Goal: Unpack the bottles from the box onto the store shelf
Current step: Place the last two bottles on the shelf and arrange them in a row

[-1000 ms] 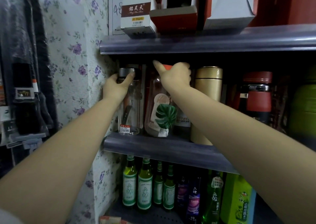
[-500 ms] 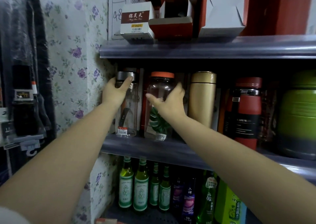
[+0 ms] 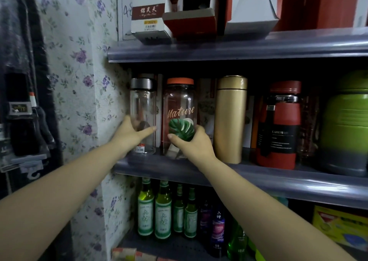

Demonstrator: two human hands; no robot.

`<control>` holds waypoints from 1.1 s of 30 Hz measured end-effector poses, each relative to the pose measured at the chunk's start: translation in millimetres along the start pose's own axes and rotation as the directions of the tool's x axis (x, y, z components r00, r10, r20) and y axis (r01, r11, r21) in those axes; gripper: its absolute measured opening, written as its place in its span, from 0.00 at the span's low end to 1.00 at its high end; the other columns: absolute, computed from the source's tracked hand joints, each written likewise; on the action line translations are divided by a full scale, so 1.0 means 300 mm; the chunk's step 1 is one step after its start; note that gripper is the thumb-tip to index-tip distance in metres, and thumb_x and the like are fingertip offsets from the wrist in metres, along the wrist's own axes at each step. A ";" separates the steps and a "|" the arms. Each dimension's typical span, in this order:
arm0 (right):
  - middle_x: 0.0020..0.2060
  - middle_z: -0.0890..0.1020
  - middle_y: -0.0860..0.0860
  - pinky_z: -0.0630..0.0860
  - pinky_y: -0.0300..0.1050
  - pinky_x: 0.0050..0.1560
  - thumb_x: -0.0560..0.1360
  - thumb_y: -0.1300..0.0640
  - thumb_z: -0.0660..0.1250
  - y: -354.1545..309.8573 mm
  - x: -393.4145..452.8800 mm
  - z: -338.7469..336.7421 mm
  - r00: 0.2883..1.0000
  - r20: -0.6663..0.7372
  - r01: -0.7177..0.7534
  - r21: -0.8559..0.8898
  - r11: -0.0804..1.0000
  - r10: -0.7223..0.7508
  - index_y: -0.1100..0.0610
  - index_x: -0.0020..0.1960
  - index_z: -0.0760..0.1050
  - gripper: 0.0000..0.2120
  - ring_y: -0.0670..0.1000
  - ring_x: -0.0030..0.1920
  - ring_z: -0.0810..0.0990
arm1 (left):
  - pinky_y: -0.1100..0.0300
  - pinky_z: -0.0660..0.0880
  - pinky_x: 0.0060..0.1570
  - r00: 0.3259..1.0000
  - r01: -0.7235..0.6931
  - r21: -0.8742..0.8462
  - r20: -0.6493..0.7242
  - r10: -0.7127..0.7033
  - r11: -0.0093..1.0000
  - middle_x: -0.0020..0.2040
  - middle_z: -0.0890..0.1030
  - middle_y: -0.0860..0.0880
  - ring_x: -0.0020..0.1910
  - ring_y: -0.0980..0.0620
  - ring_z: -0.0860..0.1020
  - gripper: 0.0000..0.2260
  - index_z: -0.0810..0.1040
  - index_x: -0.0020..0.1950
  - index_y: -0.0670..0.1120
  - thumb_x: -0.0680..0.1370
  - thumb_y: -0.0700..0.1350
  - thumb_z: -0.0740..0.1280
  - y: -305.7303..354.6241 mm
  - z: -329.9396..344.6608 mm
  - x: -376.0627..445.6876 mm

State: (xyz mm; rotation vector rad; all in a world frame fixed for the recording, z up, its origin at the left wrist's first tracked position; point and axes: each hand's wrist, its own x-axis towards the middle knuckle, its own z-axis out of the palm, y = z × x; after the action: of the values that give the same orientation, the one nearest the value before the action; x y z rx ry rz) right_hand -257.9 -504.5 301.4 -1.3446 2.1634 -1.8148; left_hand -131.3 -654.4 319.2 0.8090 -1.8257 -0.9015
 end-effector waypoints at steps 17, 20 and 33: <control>0.63 0.74 0.59 0.76 0.49 0.59 0.65 0.39 0.75 -0.053 -0.032 0.014 0.995 -0.095 -0.031 -0.140 0.990 0.017 0.66 0.69 0.61 0.46 0.56 0.62 0.75 | 0.46 0.74 0.60 0.996 0.053 0.126 -0.072 -0.044 0.991 0.61 0.78 0.43 0.59 0.42 0.77 0.43 0.70 0.66 0.43 0.61 0.68 0.73 0.021 -0.008 -0.054; 0.67 0.71 0.59 0.72 0.46 0.65 0.66 0.40 0.74 -0.084 -0.059 -0.030 0.993 -0.113 0.012 -0.120 0.993 -0.025 0.66 0.74 0.55 0.50 0.56 0.67 0.72 | 0.48 0.73 0.60 0.979 -0.012 0.196 -0.196 0.051 0.981 0.64 0.75 0.41 0.62 0.41 0.75 0.39 0.67 0.68 0.41 0.67 0.64 0.72 0.076 -0.027 -0.089; 0.58 0.72 0.56 0.69 0.45 0.62 0.72 0.55 0.71 0.056 -0.239 -0.524 0.709 -0.460 0.326 -0.458 0.827 -0.535 0.62 0.64 0.68 0.25 0.53 0.60 0.71 | 0.60 0.63 0.70 0.882 -0.427 -0.197 0.123 0.455 0.882 0.72 0.68 0.50 0.70 0.56 0.67 0.29 0.62 0.73 0.46 0.75 0.46 0.70 0.381 0.312 -0.417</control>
State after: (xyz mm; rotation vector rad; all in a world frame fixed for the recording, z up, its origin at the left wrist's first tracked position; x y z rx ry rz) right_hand -302.6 -336.9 304.0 -1.6752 2.7586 -2.3518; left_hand -188.9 -470.0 331.3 0.1947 -1.9398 -0.8199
